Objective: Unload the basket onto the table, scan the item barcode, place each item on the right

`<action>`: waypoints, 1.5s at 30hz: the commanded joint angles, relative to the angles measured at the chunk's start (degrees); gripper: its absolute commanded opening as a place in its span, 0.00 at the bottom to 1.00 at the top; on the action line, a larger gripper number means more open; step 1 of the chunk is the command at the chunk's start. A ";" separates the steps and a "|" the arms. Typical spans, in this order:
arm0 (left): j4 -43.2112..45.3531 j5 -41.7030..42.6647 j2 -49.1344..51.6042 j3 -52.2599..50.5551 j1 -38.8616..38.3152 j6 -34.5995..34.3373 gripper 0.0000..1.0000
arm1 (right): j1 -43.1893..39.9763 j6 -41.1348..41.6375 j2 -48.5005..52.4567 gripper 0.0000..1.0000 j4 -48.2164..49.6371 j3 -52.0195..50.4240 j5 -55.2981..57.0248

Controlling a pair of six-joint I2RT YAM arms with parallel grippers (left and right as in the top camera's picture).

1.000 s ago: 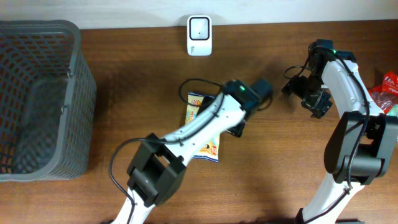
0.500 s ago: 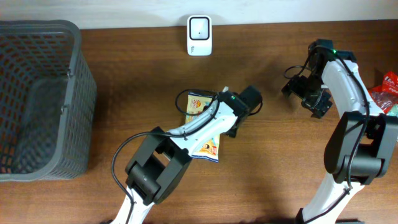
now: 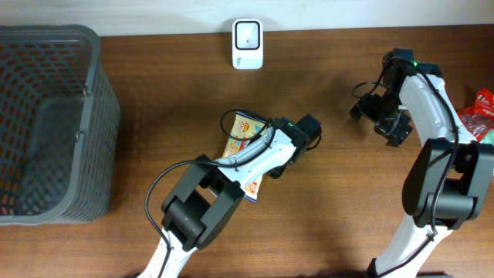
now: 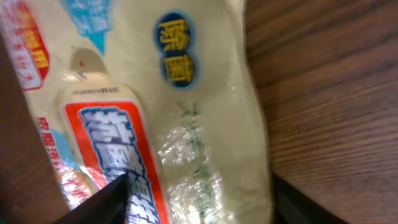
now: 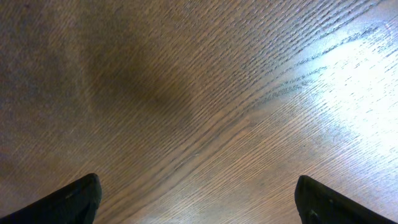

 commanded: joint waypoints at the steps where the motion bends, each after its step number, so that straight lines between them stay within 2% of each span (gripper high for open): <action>1: -0.46 -0.13 2.95 -1.09 1.16 0.90 0.25 | -0.17 0.61 -1.49 0.98 -0.13 1.07 0.11; 2: -0.50 -0.15 2.95 -1.09 1.40 0.87 0.06 | -0.17 0.61 -1.49 0.99 -0.13 1.07 0.11; 3: -0.85 -0.15 2.93 -0.85 1.42 0.85 0.00 | -0.17 0.61 -1.49 0.99 -0.13 1.07 0.13; 6: -6.67 0.09 2.93 3.72 1.42 -0.24 0.00 | -0.17 0.61 -1.49 0.99 -0.13 1.07 0.11; 8: -14.19 6.62 2.51 11.89 1.62 -1.05 0.00 | -0.17 0.61 -1.49 0.99 -0.13 1.07 0.11; 9: -16.92 12.37 2.05 16.48 1.92 -0.42 0.00 | -0.17 0.61 -1.49 0.99 -0.13 1.07 0.11; 10: -18.78 26.47 1.31 23.17 2.71 5.16 0.00 | -0.17 0.61 -1.49 0.99 -0.11 1.07 0.11; 11: -19.10 35.15 1.20 25.94 3.41 7.50 0.00 | -0.17 0.61 -1.49 0.99 -0.13 1.07 0.11; 14: -18.40 62.64 1.31 28.09 8.28 11.63 0.00 | -0.17 0.61 -1.49 0.99 -0.13 1.07 0.11; 17: -16.63 82.79 1.49 26.21 14.82 14.51 0.00 | -0.17 0.61 -1.49 0.99 -0.13 1.07 0.11; 18: -14.93 84.91 1.49 24.81 16.46 14.49 0.00 | -0.17 0.61 -1.49 0.99 -0.13 1.07 0.11; 24: -3.50 86.01 1.55 12.39 21.92 11.89 0.00 | -0.17 0.61 -1.49 0.99 -0.13 1.07 0.13; 25: -0.85 83.62 1.55 10.08 21.92 11.89 0.00 | -0.17 0.61 -1.49 0.99 -0.13 1.07 0.11; 26: 1.66 76.39 1.55 7.89 21.92 11.65 0.00 | -0.17 0.61 -1.49 0.99 -0.13 1.07 0.11; 29: 1.79 47.65 1.53 7.13 22.01 3.78 0.00 | -0.17 0.61 -1.49 0.99 -0.13 1.07 0.11; 30: 1.55 40.09 1.53 7.13 22.03 2.84 0.05 | -0.17 0.61 -1.49 0.99 -0.13 1.07 0.11; 32: 0.63 30.80 1.42 7.34 22.03 2.89 0.17 | -0.17 0.61 -1.49 0.99 -0.13 1.07 0.13; 34: -2.89 25.53 1.42 9.92 22.03 2.89 0.23 | -0.17 0.61 -1.49 0.99 -0.13 1.07 0.11; 35: -5.99 22.95 1.40 12.81 22.03 2.89 0.35 | -0.17 0.61 -1.49 0.99 -0.13 1.07 0.11; 36: -9.33 20.76 1.40 16.35 22.03 2.91 0.61 | -0.17 0.61 -1.49 0.99 -0.13 1.07 0.11; 37: -13.27 19.54 1.40 21.11 22.03 2.93 0.93 | -0.17 0.61 -1.49 0.99 -0.13 1.07 0.11; 38: -16.17 19.52 1.40 25.09 22.03 2.93 1.00 | -0.17 0.61 -1.49 0.99 -0.13 1.07 0.11; 40: -22.62 20.11 1.40 34.25 22.01 2.93 1.00 | -0.17 0.61 -1.49 0.99 -0.13 1.07 0.11; 41: -25.49 21.68 1.40 38.25 21.84 2.93 0.94 | -0.17 0.61 -1.49 0.99 -0.13 1.07 0.11; 43: -28.68 23.37 1.40 40.87 21.38 2.91 0.74 | -0.17 0.61 -1.49 0.99 -0.11 1.07 0.11; 45: -29.59 21.27 1.55 40.11 21.33 2.89 0.70 | -0.17 0.61 -1.49 0.99 -0.13 1.07 0.11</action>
